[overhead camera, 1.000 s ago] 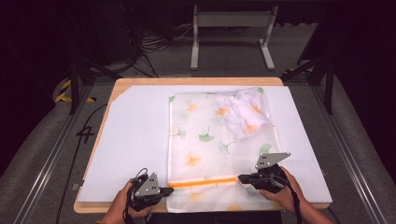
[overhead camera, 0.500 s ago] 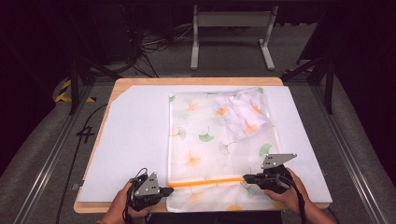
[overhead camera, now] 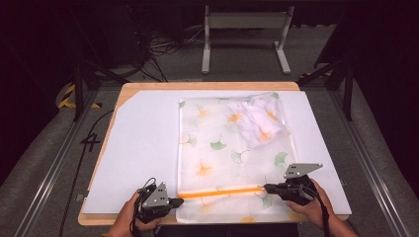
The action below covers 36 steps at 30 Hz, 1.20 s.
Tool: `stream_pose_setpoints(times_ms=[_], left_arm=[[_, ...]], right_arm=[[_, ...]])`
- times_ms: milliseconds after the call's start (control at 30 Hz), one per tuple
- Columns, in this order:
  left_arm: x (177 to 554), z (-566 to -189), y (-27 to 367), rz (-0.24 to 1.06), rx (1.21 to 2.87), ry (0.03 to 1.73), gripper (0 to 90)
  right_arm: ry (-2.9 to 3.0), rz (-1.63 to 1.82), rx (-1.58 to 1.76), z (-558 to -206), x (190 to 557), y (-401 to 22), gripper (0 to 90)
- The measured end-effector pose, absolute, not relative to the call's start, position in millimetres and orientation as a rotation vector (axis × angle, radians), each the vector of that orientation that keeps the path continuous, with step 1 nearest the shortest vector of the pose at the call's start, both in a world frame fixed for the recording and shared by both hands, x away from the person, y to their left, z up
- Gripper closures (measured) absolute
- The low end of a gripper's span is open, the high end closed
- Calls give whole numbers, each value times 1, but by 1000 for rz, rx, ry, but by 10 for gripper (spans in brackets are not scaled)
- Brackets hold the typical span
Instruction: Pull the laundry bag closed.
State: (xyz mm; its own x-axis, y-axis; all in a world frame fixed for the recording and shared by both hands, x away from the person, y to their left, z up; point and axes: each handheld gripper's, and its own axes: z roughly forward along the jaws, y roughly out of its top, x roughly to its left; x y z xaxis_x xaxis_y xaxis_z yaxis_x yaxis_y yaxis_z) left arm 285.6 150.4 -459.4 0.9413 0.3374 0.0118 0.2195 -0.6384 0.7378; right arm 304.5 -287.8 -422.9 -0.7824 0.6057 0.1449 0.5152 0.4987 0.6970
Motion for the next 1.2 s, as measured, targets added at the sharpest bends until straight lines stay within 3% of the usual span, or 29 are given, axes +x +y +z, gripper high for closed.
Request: stream_pose_setpoints(times_ms=[1200], left_arm=[[286,-460,151,185,2279,398,900]], right_arm=[[2544,1105,1102,-428,300,-332,900]])
